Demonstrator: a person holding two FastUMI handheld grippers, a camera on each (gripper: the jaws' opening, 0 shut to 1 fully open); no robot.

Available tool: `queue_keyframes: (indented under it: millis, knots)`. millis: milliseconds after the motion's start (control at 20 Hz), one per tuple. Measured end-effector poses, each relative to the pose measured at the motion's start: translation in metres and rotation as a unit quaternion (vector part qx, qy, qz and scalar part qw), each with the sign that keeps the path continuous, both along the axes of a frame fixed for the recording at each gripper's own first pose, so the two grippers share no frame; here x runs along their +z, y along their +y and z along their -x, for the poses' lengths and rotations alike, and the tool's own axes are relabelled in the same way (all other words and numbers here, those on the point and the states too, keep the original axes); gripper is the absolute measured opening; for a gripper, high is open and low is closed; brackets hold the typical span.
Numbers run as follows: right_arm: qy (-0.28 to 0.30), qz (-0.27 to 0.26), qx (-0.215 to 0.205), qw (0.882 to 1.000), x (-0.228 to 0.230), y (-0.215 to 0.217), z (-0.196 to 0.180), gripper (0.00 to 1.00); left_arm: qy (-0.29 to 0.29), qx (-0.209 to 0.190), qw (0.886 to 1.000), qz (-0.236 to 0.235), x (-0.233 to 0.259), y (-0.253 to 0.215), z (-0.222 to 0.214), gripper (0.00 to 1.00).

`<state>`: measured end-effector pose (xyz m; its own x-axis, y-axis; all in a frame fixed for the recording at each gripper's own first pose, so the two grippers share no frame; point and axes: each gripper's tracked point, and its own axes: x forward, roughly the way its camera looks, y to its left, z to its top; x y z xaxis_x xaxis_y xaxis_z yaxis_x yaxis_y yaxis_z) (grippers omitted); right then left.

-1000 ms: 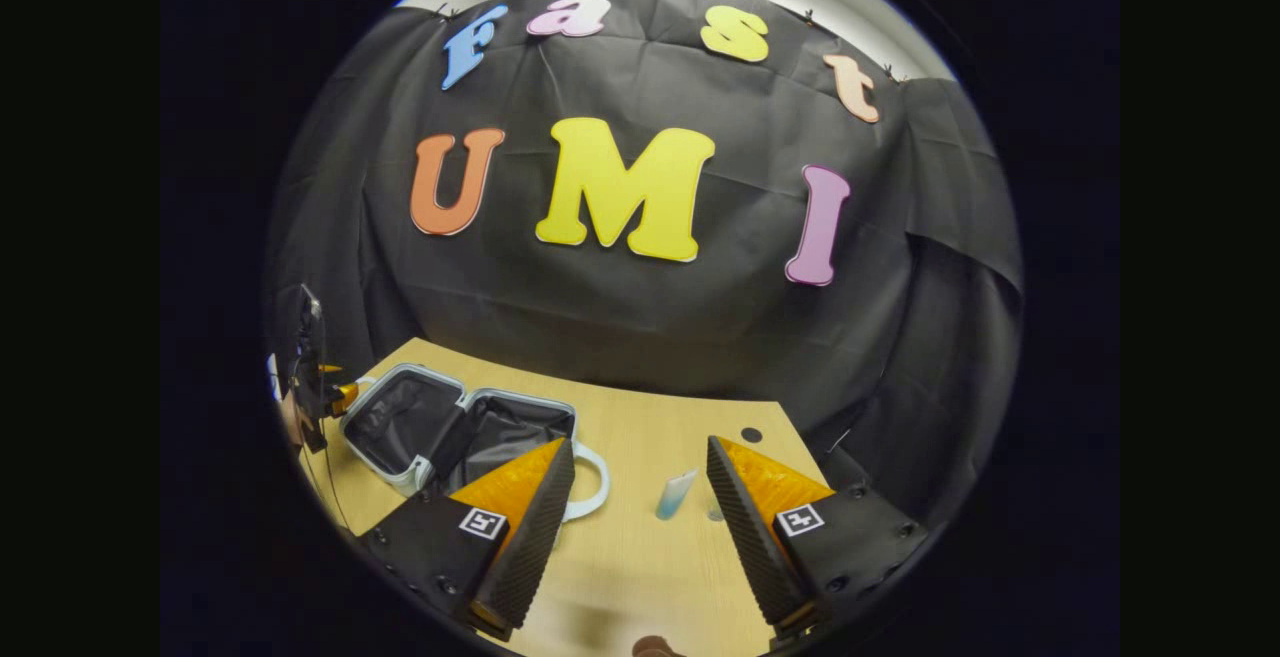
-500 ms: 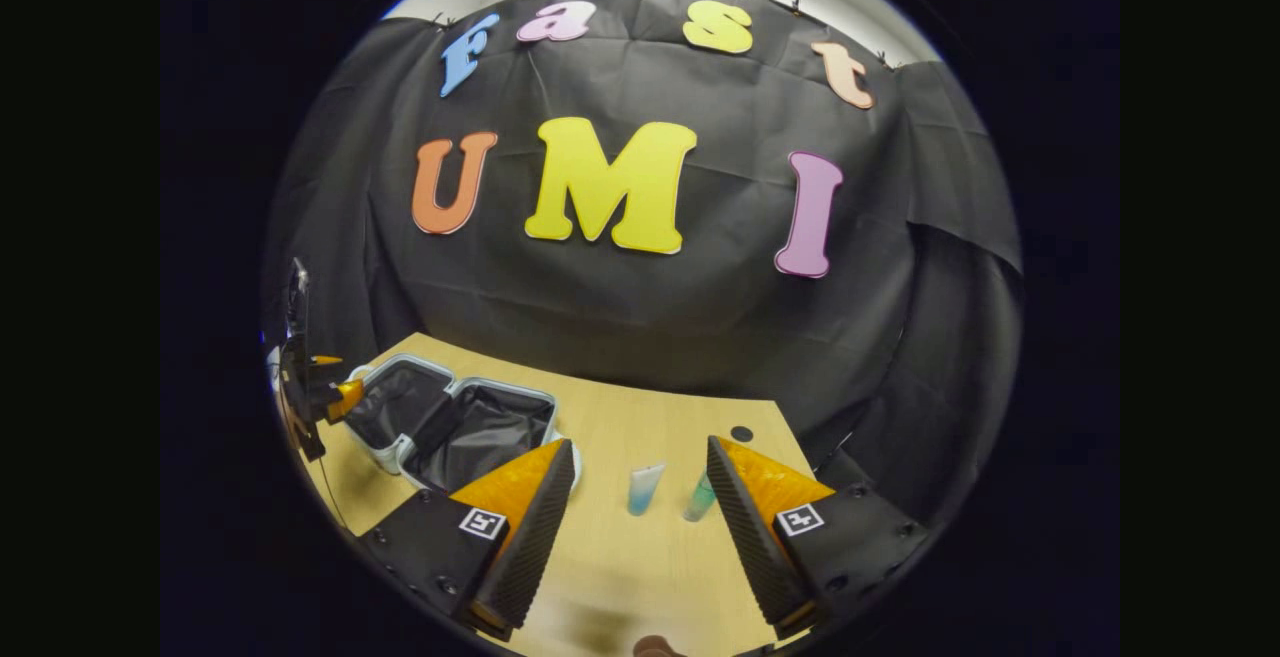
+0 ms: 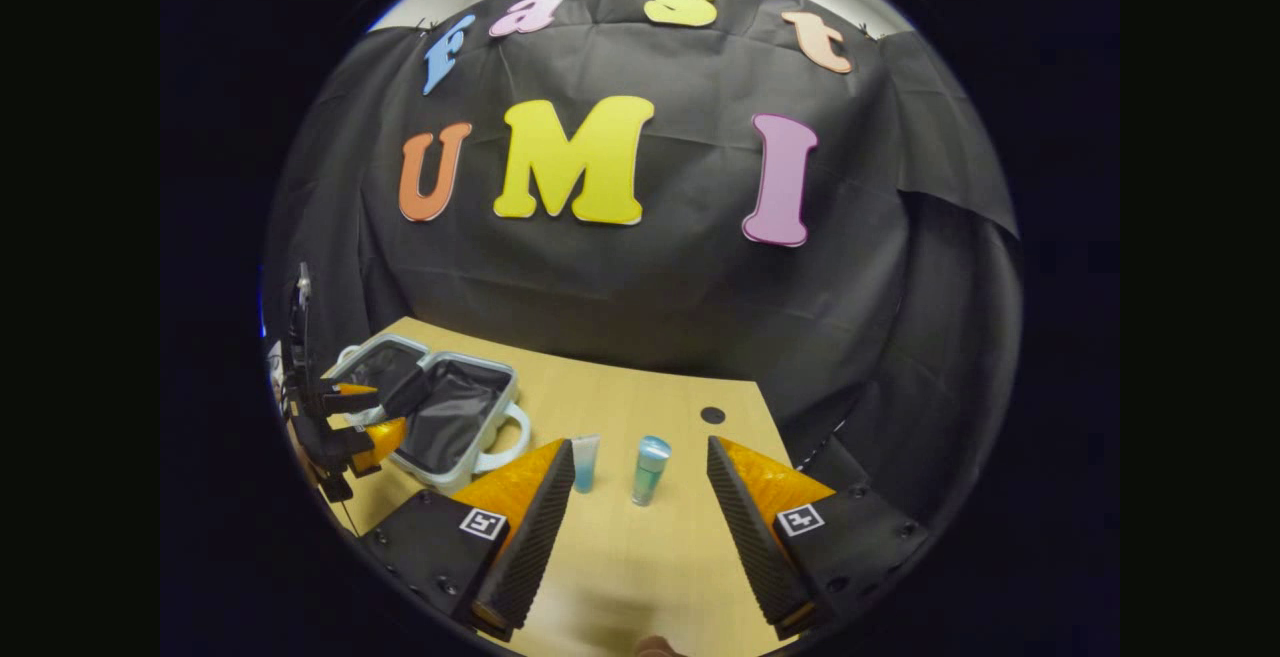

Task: First open the suitcase, pack the skin care products into it, and then close the suitcase.

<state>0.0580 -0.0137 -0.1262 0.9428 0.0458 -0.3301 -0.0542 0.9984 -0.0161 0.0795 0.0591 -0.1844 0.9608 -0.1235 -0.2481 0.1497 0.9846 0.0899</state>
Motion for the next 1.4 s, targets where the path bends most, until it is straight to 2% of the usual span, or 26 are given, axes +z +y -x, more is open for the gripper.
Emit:
queue_keyframes:
  millis: [200,450,850,900,950,1000,1050,1100,1150,1200,1250,1400]
  knots:
    - [0.018,-0.002,-0.007,1.000,-0.024,-0.039,-0.006,0.80,0.001,-0.057,0.998,-0.011,-0.008,-0.088,-0.027,0.98]
    - [0.041,-0.003,-0.016,0.999,-0.050,-0.071,-0.013,0.79,0.018,-0.088,0.996,-0.010,-0.041,-0.158,-0.065,0.97]
    - [0.080,0.008,-0.018,0.997,-0.086,-0.098,-0.012,0.80,0.047,-0.098,0.994,-0.004,-0.090,-0.199,-0.117,0.96]
    - [0.083,0.008,-0.020,0.996,-0.090,-0.101,-0.011,0.79,0.054,-0.103,0.993,0.004,-0.095,-0.204,-0.118,1.00]
    - [0.086,0.008,-0.022,0.996,-0.091,-0.104,-0.012,0.80,0.062,-0.106,0.992,0.010,-0.100,-0.208,-0.121,0.86]
    - [0.088,0.008,-0.024,0.996,-0.093,-0.104,-0.013,0.79,0.068,-0.103,0.992,0.011,-0.102,-0.208,-0.122,0.83]
    - [0.089,0.007,-0.027,0.996,-0.094,-0.105,-0.015,0.79,0.061,-0.101,0.993,0.013,-0.099,-0.207,-0.125,0.64]
    - [0.089,0.005,-0.027,0.996,-0.095,-0.105,-0.016,0.79,0.059,-0.099,0.993,0.020,-0.098,-0.206,-0.128,0.66]
    - [0.090,0.005,-0.028,0.996,-0.096,-0.105,-0.018,0.80,0.063,-0.098,0.993,0.028,-0.097,-0.206,-0.128,0.56]
    - [0.089,0.005,-0.028,0.996,-0.097,-0.104,-0.020,0.78,0.068,-0.100,0.992,0.040,-0.098,-0.207,-0.126,0.42]
    - [0.090,0.001,-0.024,0.996,-0.098,-0.101,-0.022,0.78,0.076,-0.098,0.991,0.044,-0.098,-0.206,-0.123,0.46]
    - [0.092,-0.014,-0.011,0.996,-0.103,-0.079,-0.039,0.79,0.086,-0.099,0.990,0.043,-0.086,-0.199,-0.105,0.45]
